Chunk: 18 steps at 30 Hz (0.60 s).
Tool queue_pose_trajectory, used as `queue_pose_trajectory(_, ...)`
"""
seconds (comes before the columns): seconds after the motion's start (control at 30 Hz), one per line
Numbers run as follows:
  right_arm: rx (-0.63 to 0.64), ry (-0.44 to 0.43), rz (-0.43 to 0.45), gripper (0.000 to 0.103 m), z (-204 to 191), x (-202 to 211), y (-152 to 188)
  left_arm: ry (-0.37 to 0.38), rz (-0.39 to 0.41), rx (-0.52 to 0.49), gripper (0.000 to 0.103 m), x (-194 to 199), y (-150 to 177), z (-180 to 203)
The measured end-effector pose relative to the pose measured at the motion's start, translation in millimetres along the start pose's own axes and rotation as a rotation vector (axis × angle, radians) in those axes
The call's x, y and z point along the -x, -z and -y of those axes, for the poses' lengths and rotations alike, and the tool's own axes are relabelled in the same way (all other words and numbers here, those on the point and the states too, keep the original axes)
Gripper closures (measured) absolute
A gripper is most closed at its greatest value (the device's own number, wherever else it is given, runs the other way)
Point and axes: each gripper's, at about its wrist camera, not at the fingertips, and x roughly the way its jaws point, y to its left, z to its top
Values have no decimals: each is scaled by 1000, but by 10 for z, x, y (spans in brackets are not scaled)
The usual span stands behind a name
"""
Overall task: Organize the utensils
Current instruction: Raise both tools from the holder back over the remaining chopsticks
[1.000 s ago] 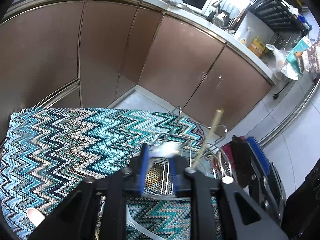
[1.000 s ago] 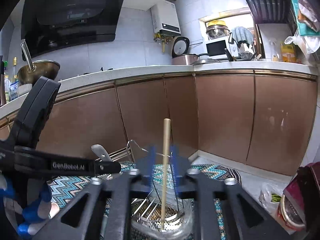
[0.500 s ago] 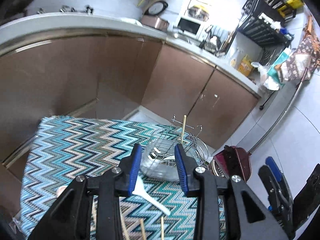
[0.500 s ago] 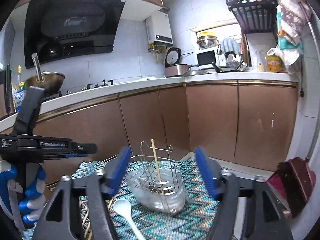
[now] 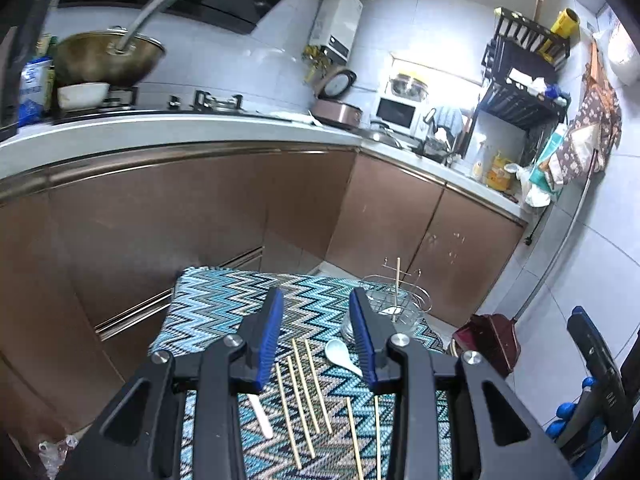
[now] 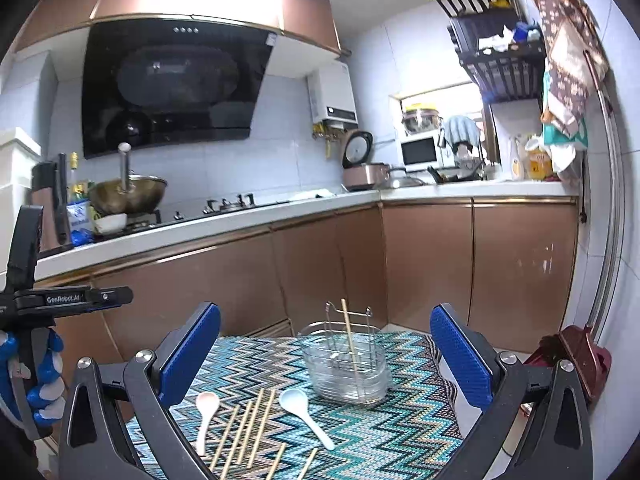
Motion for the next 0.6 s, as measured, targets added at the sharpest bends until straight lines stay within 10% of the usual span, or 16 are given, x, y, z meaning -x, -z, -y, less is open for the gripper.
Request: queue_pose_trajectory(0.6, 5, -86, -46, 0, -334, 275, 47, -25, -15, 94, 60, 470, 268, -474)
